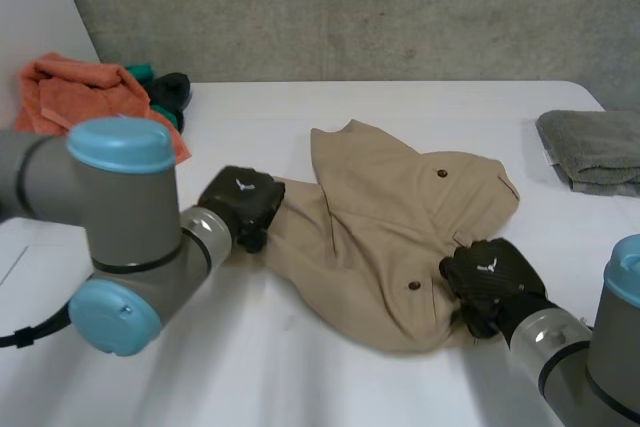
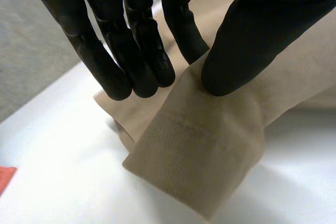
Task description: Fold the laundry.
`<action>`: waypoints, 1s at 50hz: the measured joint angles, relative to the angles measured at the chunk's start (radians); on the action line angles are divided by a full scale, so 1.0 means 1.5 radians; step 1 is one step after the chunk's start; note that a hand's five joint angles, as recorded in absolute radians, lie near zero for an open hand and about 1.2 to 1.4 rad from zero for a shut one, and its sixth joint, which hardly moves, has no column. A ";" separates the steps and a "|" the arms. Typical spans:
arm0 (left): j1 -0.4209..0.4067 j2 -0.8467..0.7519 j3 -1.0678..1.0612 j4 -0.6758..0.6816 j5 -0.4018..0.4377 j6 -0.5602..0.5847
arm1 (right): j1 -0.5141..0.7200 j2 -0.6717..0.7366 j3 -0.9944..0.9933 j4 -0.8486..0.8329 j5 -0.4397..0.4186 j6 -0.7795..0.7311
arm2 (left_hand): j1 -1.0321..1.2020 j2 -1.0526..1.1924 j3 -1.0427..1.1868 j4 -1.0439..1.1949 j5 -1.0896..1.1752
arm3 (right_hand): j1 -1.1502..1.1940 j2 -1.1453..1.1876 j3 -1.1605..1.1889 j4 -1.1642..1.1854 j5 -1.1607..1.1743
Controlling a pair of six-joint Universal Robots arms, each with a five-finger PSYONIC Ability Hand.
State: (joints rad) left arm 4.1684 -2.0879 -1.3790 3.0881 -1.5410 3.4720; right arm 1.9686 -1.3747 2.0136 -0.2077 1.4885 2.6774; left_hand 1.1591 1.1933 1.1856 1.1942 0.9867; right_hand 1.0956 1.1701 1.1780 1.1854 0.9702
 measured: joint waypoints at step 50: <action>0.069 -0.134 0.633 -0.099 0.001 -0.168 | 0.082 0.306 -0.721 0.025 0.169 0.183 | 0.000 0.003 0.003 0.003 0.000 | 0.006 0.000 0.007 0.009 0.020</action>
State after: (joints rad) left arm 4.2721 -2.2893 -0.4296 2.9401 -1.5396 3.2194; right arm 2.0917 -0.9161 0.9321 -0.1696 1.7422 2.9520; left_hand 1.1591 1.1977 1.1899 1.1984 0.9867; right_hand 1.1042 1.1701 1.1880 1.1981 1.0005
